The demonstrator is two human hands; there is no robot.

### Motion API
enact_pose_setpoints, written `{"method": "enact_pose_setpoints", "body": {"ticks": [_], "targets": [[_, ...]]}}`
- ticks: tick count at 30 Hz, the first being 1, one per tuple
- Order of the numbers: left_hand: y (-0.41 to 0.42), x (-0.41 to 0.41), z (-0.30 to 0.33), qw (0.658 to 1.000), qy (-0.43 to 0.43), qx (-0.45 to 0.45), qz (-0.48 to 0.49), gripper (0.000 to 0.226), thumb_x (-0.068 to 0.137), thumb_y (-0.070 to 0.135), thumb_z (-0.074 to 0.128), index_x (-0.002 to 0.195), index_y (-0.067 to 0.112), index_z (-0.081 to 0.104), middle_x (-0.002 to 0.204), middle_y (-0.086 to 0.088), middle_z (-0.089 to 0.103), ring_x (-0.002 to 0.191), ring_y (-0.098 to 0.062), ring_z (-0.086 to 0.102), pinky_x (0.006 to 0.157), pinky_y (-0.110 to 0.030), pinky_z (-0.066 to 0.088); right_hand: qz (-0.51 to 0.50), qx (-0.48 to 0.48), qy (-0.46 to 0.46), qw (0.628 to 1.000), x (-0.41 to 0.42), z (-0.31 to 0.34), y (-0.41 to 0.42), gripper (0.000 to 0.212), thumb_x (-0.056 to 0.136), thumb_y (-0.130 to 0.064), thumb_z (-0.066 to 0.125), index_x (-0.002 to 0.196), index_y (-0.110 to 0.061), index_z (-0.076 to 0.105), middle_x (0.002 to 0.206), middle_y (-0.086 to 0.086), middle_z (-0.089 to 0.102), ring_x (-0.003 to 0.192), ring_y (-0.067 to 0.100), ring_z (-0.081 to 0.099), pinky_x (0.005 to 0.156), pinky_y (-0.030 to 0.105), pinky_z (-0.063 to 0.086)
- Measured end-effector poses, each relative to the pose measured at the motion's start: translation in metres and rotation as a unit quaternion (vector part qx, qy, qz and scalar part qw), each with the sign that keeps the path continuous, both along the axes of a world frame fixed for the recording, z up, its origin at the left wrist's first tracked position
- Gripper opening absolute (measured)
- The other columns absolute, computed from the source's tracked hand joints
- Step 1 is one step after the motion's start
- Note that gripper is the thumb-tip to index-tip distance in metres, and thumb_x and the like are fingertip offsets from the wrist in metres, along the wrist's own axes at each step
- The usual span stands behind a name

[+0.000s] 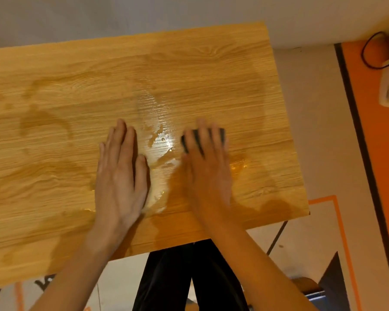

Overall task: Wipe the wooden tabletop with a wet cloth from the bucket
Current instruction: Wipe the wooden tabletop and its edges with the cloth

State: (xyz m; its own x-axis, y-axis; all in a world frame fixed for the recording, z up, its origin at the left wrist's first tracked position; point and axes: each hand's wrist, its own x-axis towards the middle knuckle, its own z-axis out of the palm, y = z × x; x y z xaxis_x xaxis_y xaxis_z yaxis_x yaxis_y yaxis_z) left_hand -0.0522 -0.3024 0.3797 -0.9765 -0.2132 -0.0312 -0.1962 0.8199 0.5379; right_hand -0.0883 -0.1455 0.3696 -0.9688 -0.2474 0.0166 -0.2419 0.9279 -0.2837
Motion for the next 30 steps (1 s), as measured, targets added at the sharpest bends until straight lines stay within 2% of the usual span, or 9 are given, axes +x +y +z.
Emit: {"method": "enact_pose_setpoints", "body": {"ticks": [4, 8, 10, 14, 18, 20, 24, 27, 30], "targets": [[0.019, 0.029, -0.007, 1.000, -0.006, 0.012, 0.019, 0.057, 0.105, 0.020, 0.036, 0.159, 0.008, 0.023, 0.169, -0.004, 0.012, 0.157, -0.017, 0.005, 0.128, -0.036, 0.001, 0.064, 0.040, 0.032, 0.997, -0.009, -0.003, 0.047, 0.048, 0.102, -0.033, 0.033, 0.149, -0.021, 0.031, 0.159, 0.007, 0.023, 0.148, 0.031, 0.014, 0.120, 0.051, 0.014], [0.022, 0.028, -0.011, 1.000, -0.001, -0.013, 0.023, 0.058, 0.105, 0.021, 0.034, 0.159, 0.006, 0.021, 0.169, -0.008, 0.013, 0.157, -0.021, 0.007, 0.128, -0.040, 0.004, -0.133, -0.062, -0.006, 0.989, -0.030, 0.003, 0.109, 0.044, 0.105, -0.023, 0.037, 0.147, -0.015, 0.038, 0.160, 0.011, 0.017, 0.148, 0.033, 0.006, 0.119, 0.055, 0.011], [0.022, 0.028, -0.011, 0.999, -0.003, -0.030, 0.022, 0.058, 0.105, 0.021, 0.033, 0.159, 0.005, 0.020, 0.168, -0.009, 0.013, 0.157, -0.023, 0.008, 0.128, -0.042, 0.006, -0.157, -0.073, 0.012, 0.985, -0.028, 0.005, 0.093, 0.045, 0.103, -0.020, 0.039, 0.146, -0.011, 0.038, 0.159, 0.015, 0.019, 0.147, 0.035, 0.008, 0.118, 0.056, 0.012], [0.023, 0.030, -0.015, 0.998, 0.007, -0.057, 0.019, 0.056, 0.105, 0.021, 0.033, 0.158, 0.003, 0.023, 0.168, -0.012, 0.016, 0.157, -0.026, 0.010, 0.128, -0.045, 0.010, 0.034, 0.033, -0.021, 0.999, 0.013, 0.004, 0.013, 0.070, 0.098, -0.026, 0.046, 0.153, -0.013, 0.005, 0.161, 0.018, -0.005, 0.147, 0.040, -0.007, 0.119, 0.056, 0.004], [0.023, 0.028, -0.017, 0.997, 0.006, -0.070, 0.027, 0.056, 0.105, 0.021, 0.033, 0.157, 0.003, 0.025, 0.168, -0.012, 0.016, 0.157, -0.024, 0.010, 0.128, -0.039, 0.007, 0.159, -0.008, 0.003, 0.987, 0.012, 0.001, 0.023, 0.060, 0.090, -0.018, 0.065, 0.144, -0.012, 0.039, 0.156, 0.012, 0.026, 0.146, 0.035, 0.020, 0.119, 0.051, 0.018], [0.023, 0.029, -0.017, 0.997, 0.008, -0.069, 0.029, 0.055, 0.105, 0.021, 0.033, 0.157, 0.003, 0.026, 0.168, -0.011, 0.016, 0.157, -0.023, 0.010, 0.128, -0.037, 0.005, 0.118, -0.017, 0.009, 0.993, -0.007, 0.002, 0.076, 0.043, 0.088, -0.007, 0.060, 0.130, -0.005, 0.053, 0.146, 0.018, 0.040, 0.137, 0.040, 0.032, 0.111, 0.057, 0.031], [0.023, 0.029, -0.018, 0.997, 0.011, -0.076, 0.030, 0.056, 0.105, 0.021, 0.033, 0.157, 0.003, 0.027, 0.168, -0.011, 0.016, 0.157, -0.023, 0.011, 0.128, -0.038, 0.005, -0.103, -0.067, -0.004, 0.992, -0.021, 0.012, 0.140, 0.042, 0.102, -0.013, 0.040, 0.143, -0.008, 0.042, 0.157, 0.015, 0.024, 0.146, 0.037, 0.013, 0.117, 0.058, 0.015], [0.024, 0.028, -0.018, 0.996, 0.010, -0.080, 0.032, 0.056, 0.105, 0.021, 0.033, 0.157, 0.003, 0.026, 0.168, -0.010, 0.016, 0.157, -0.023, 0.010, 0.128, -0.039, 0.006, -0.027, -0.015, 0.035, 0.999, 0.004, 0.005, 0.086, 0.052, 0.097, -0.022, 0.027, 0.148, -0.011, 0.030, 0.158, 0.017, 0.012, 0.145, 0.042, 0.012, 0.117, 0.060, 0.012], [0.024, 0.028, -0.017, 0.996, 0.010, -0.082, 0.035, 0.056, 0.105, 0.023, 0.032, 0.158, 0.005, 0.025, 0.168, -0.008, 0.016, 0.157, -0.021, 0.010, 0.128, -0.037, 0.006, 0.076, -0.051, 0.016, 0.996, 0.041, -0.001, 0.022, 0.056, 0.098, -0.014, 0.051, 0.150, -0.020, 0.031, 0.161, 0.009, 0.014, 0.149, 0.031, 0.005, 0.122, 0.047, 0.001]]}}
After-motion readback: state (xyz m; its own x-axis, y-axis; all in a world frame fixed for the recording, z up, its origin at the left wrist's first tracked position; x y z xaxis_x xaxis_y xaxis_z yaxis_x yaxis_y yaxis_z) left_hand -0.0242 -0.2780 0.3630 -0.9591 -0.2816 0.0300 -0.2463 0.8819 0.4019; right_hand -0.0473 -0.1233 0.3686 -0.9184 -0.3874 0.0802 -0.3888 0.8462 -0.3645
